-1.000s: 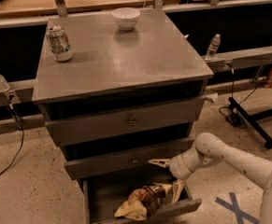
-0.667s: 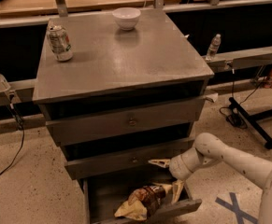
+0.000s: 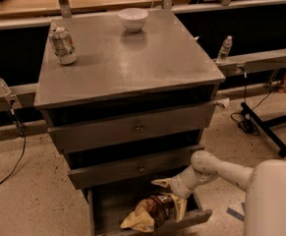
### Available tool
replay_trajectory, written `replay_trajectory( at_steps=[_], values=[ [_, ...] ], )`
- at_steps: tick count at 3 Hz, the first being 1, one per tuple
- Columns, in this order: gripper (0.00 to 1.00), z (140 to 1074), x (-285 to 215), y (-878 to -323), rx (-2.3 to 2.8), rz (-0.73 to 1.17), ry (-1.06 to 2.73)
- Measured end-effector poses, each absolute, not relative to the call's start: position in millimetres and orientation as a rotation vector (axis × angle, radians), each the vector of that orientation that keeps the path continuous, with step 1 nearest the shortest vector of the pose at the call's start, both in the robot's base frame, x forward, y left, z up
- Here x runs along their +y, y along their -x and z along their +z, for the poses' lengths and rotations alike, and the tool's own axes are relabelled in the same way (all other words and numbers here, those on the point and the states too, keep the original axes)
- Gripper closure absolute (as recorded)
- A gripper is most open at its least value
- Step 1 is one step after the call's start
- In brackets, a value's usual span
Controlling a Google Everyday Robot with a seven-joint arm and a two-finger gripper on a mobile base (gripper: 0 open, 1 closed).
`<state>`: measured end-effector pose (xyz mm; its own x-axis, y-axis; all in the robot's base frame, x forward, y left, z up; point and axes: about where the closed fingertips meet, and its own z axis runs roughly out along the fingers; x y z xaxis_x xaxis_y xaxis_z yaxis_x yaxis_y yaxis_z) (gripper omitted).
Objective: Pick brown chip bag from bottom drawer and place on counter
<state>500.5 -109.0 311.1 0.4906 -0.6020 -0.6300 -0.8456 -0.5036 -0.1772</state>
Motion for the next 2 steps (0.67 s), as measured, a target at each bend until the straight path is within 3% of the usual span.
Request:
replay_trajectory(
  at_steps=[2],
  values=[
    [0.15,250,-115,-508,1.235,0.52,2.428]
  ],
)
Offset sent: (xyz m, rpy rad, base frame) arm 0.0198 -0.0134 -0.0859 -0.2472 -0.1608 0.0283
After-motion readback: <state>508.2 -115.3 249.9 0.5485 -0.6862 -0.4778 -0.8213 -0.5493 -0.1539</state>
